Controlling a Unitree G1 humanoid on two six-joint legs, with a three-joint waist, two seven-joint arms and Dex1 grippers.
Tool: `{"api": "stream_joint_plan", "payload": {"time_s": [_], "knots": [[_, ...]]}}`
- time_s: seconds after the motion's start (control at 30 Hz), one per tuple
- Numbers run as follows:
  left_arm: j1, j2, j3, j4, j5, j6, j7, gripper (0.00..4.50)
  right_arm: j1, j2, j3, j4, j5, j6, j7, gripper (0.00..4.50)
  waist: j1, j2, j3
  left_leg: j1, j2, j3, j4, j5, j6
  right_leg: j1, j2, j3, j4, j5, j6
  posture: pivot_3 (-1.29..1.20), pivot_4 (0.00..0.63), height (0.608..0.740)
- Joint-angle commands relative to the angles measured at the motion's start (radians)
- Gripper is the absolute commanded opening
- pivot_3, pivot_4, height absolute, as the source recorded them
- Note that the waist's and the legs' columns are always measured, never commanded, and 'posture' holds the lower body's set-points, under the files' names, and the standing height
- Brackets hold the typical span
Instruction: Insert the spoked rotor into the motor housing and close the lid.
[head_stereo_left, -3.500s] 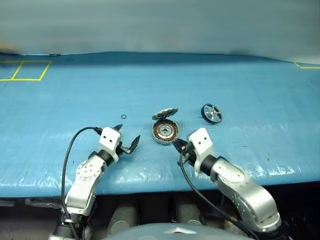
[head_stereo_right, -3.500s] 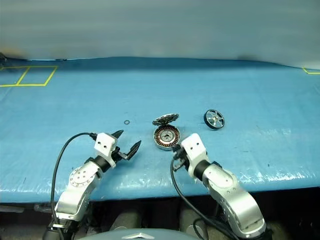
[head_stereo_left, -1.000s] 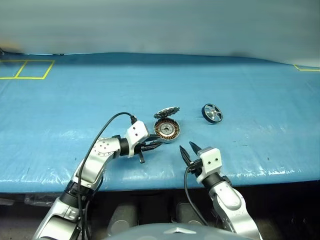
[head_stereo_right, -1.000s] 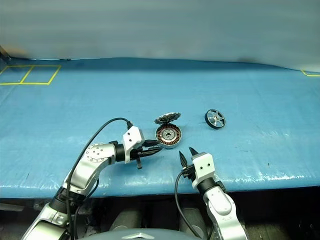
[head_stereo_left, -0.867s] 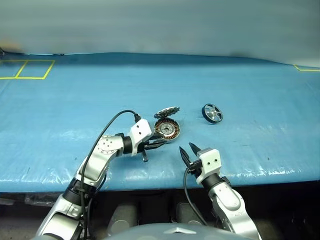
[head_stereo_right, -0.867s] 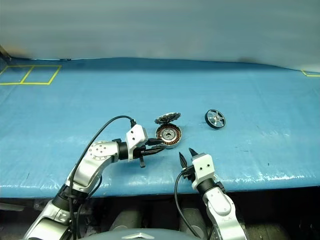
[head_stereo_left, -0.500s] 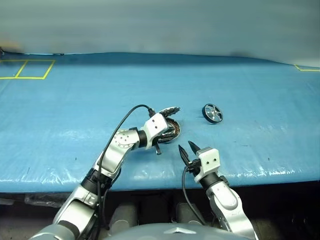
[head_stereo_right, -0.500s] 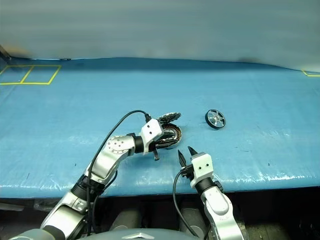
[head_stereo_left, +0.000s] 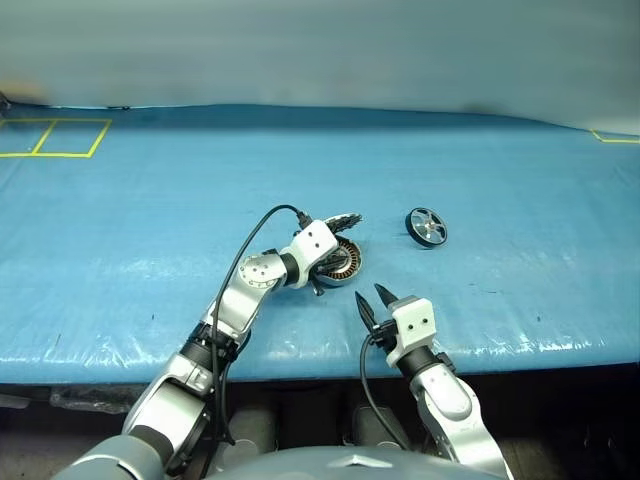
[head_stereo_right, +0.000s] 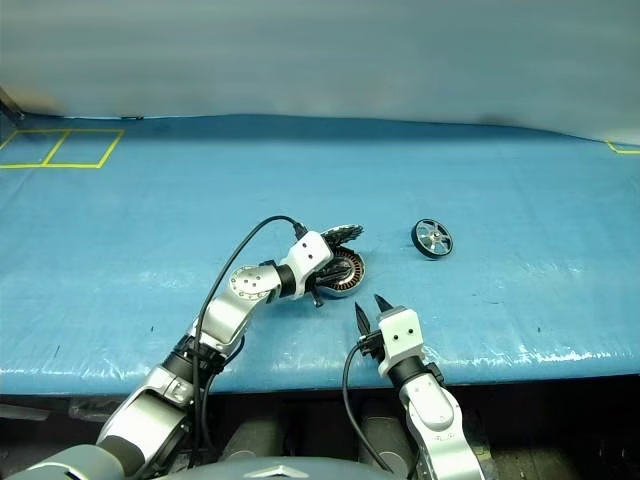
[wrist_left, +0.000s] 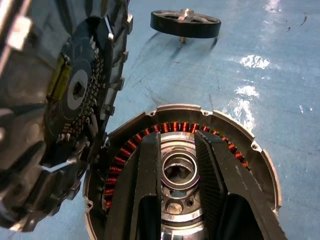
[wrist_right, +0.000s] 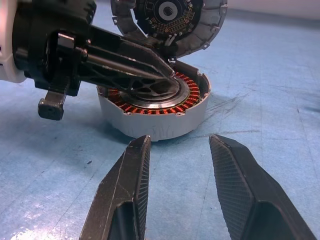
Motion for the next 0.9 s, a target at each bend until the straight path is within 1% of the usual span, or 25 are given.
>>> {"api": "stream_joint_plan", "payload": {"time_s": [0.03, 0.07, 0.1, 0.17, 0.23, 0.33, 0.43, 0.5, 0.53, 0.6, 0.7, 0.73, 0.77, 0.83, 0.9], "knots": [[-0.009, -0.007, 0.003, -0.016, 0.004, -0.008, -0.005, 1.0, -0.007, 0.006, 0.003, -0.026, -0.005, -0.005, -0.006, 1.99, 0.0, 0.0, 0.0, 0.0, 0.0, 0.0, 0.0, 0.0, 0.0, 0.0, 0.0, 0.0, 0.0, 0.0, 0.0, 0.0, 0.15, 0.74], [-0.006, -0.01, 0.008, -0.017, -0.001, -0.004, -0.005, 1.38, -0.007, 0.005, 0.003, -0.027, -0.006, -0.004, -0.006, 1.99, 0.0, 0.0, 0.0, 0.0, 0.0, 0.0, 0.0, 0.0, 0.0, 0.0, 0.0, 0.0, 0.0, 0.0, 0.0, 0.0, 0.15, 0.74], [-0.004, -0.013, 0.012, -0.02, -0.005, -0.006, -0.004, 1.59, -0.007, 0.005, 0.003, -0.028, -0.005, -0.002, -0.005, 1.99, 0.0, 0.0, 0.0, 0.0, 0.0, 0.0, 0.0, 0.0, 0.0, 0.0, 0.0, 0.0, 0.0, 0.0, 0.0, 0.0, 0.15, 0.74], [0.003, -0.02, 0.02, -0.035, -0.017, -0.013, -0.003, 2.31, -0.008, 0.004, 0.002, -0.029, -0.005, -0.001, -0.003, 1.99, 0.0, 0.0, 0.0, 0.0, 0.0, 0.0, 0.0, 0.0, 0.0, 0.0, 0.0, 0.0, 0.0, 0.0, 0.0, 0.0, 0.15, 0.74], [0.019, -0.031, 0.031, -0.082, -0.06, 0.004, -0.03, 2.94, -0.008, 0.0, 0.001, -0.03, -0.005, 0.0, 0.0, 1.99, 0.0, 0.0, 0.0, 0.0, 0.0, 0.0, 0.0, 0.0, 0.0, 0.0, 0.0, 0.0, 0.0, 0.0, 0.0, 0.0, 0.15, 0.74], [0.044, -0.023, 0.025, -0.147, -0.092, 0.024, -0.074, 2.94, -0.01, -0.003, -0.002, -0.033, -0.004, 0.005, 0.002, 1.99, 0.0, 0.0, 0.0, 0.0, 0.0, 0.0, 0.0, 0.0, 0.0, 0.0, -0.003, 0.001, 0.0, 0.0, 0.0, 0.0, 0.15, 0.74], [0.069, -0.001, 0.011, -0.194, -0.088, 0.036, -0.087, 2.94, -0.013, -0.004, -0.005, -0.039, 0.003, 0.013, 0.006, 1.99, 0.0, 0.0, 0.0, 0.0, 0.001, 0.0, 0.0, 0.0, 0.0, 0.0, -0.003, 0.001, 0.0, 0.0, 0.0, 0.0, 0.15, 0.74], [0.097, 0.014, 0.009, -0.231, -0.082, 0.043, -0.087, 2.55, -0.018, -0.004, -0.008, -0.046, 0.012, 0.024, 0.012, 1.99, -0.001, 0.0, 0.0, 0.0, 0.0, 0.0, 0.0, 0.0, 0.0, 0.0, -0.002, 0.001, 0.0, 0.0, -0.001, 0.0, 0.15, 0.74], [0.113, 0.02, 0.009, -0.251, -0.082, 0.048, -0.084, 2.34, -0.021, -0.003, -0.01, -0.05, 0.016, 0.032, 0.011, 1.8, -0.003, 0.0, 0.0, 0.0, 0.0, 0.0, 0.0, 0.0, 0.0, 0.0, -0.002, 0.002, 0.0, 0.0, -0.001, 0.0, 0.15, 0.74], [0.143, 0.033, 0.009, -0.292, -0.081, 0.054, -0.08, 1.67, -0.027, -0.001, -0.016, -0.058, 0.03, 0.05, 0.013, 1.33, -0.003, 0.0, 0.0, 0.0, 0.001, 0.0, 0.0, 0.0, 0.0, 0.0, -0.002, 0.002, 0.0, 0.0, -0.001, 0.0, 0.15, 0.74], [0.201, 0.049, 0.023, -0.357, -0.085, 0.052, -0.059, 0.64, -0.04, 0.0, -0.03, -0.079, 0.038, 0.081, 0.005, 0.34, -0.002, 0.0, 0.0, 0.0, 0.001, 0.0, 0.0, 0.0, 0.0, 0.0, -0.003, 0.003, 0.0, 0.0, -0.001, 0.0, 0.15, 0.74], [0.224, 0.057, 0.026, -0.377, -0.086, 0.043, -0.055, 0.38, -0.047, -0.001, -0.037, -0.086, 0.033, 0.096, -0.002, 0.06, -0.001, 0.0, 0.0, 0.0, 0.001, 0.0, 0.0, 0.0, 0.0, 0.0, -0.003, 0.003, 0.0, 0.0, -0.001, 0.0, 0.15, 0.74], [0.25, 0.065, 0.034, -0.396, -0.09, 0.029, -0.051, 0.04, -0.059, -0.001, -0.044, -0.097, 0.028, 0.111, -0.008, 0.0, -0.001, 0.0, 0.0, 0.0, 0.001, 0.0, 0.0, 0.0, 0.0, 0.0, -0.004, 0.003, 0.0, 0.0, -0.001, 0.0, 0.15, 0.74], [0.303, 0.063, 0.064, -0.424, -0.109, 0.014, -0.026, 0.04, -0.091, 0.007, -0.06, -0.124, 0.039, 0.157, -0.02, 0.0, -0.003, 0.001, 0.0, 0.0, 0.001, 0.0, 0.0, 0.0, 0.0, 0.0, -0.004, 0.003, 0.0, -0.001, -0.002, 0.0, 0.15, 0.74], [0.344, 0.068, 0.08, -0.434, -0.099, -0.024, 0.001, 0.04, -0.126, 0.014, -0.07, -0.15, 0.041, 0.223, -0.034, 0.0, -0.002, 0.001, 0.0, 0.0, 0.001, 0.0, 0.0, 0.0, 0.0, 0.0, -0.004, 0.003, 0.0, -0.001, -0.002, 0.0, 0.15, 0.74]]}}
